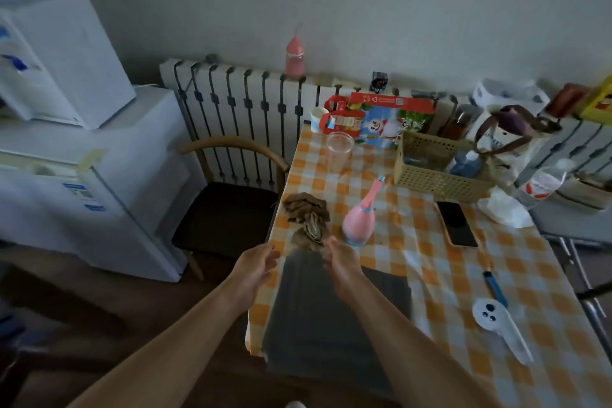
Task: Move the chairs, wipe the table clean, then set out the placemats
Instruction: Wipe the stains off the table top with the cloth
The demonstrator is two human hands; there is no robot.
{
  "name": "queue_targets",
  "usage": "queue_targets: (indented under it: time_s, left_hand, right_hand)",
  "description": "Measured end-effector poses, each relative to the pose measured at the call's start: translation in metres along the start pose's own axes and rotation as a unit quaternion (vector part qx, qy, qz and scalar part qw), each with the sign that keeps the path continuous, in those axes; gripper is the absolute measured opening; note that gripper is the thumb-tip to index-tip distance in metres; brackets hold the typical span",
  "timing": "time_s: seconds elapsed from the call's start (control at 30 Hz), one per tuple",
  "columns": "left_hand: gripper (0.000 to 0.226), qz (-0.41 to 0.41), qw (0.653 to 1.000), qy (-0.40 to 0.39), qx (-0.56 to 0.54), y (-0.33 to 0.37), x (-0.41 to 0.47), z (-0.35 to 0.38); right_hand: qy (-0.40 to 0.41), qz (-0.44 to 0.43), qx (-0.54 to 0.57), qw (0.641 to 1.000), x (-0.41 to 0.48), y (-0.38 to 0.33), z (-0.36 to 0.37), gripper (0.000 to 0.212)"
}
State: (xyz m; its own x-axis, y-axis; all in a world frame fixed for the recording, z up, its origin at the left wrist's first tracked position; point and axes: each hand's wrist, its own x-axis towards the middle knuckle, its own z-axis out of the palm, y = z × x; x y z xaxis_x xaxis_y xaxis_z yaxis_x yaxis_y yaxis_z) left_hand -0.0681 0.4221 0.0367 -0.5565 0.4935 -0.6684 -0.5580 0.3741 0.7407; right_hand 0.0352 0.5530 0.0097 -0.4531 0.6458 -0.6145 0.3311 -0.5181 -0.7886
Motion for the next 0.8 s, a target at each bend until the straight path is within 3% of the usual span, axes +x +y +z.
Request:
queue_targets:
  time_s: [0.13, 0.5, 0.6, 0.67, 0.8]
  left_hand:
    - [0.033, -0.035, 0.999, 0.018, -0.007, 0.012, 0.050, 0.017]
    - [0.033, -0.091, 0.994, 0.052, -0.034, 0.006, 0.118, 0.029]
    - [0.029, -0.102, 0.992, 0.055, -0.051, 0.003, 0.120, 0.026]
    - [0.019, -0.107, 0.990, 0.054, -0.071, 0.003, 0.120, 0.023]
    - [0.014, -0.105, 0.975, 0.003, -0.197, 0.013, 0.117, 0.018]
  right_hand:
    - [0.021, 0.019, -0.074, 0.997, 0.059, -0.010, 0.000, 0.026]
    - [0.002, 0.029, -0.226, 0.974, 0.139, -0.009, 0.017, 0.039]
    - [-0.003, 0.017, -0.251, 0.968, 0.137, -0.007, 0.018, 0.036]
    - [-0.002, 0.024, -0.200, 0.979, 0.131, -0.016, 0.019, 0.036]
    - [-0.064, -0.085, -0.183, 0.977, 0.093, -0.039, 0.029, 0.030]
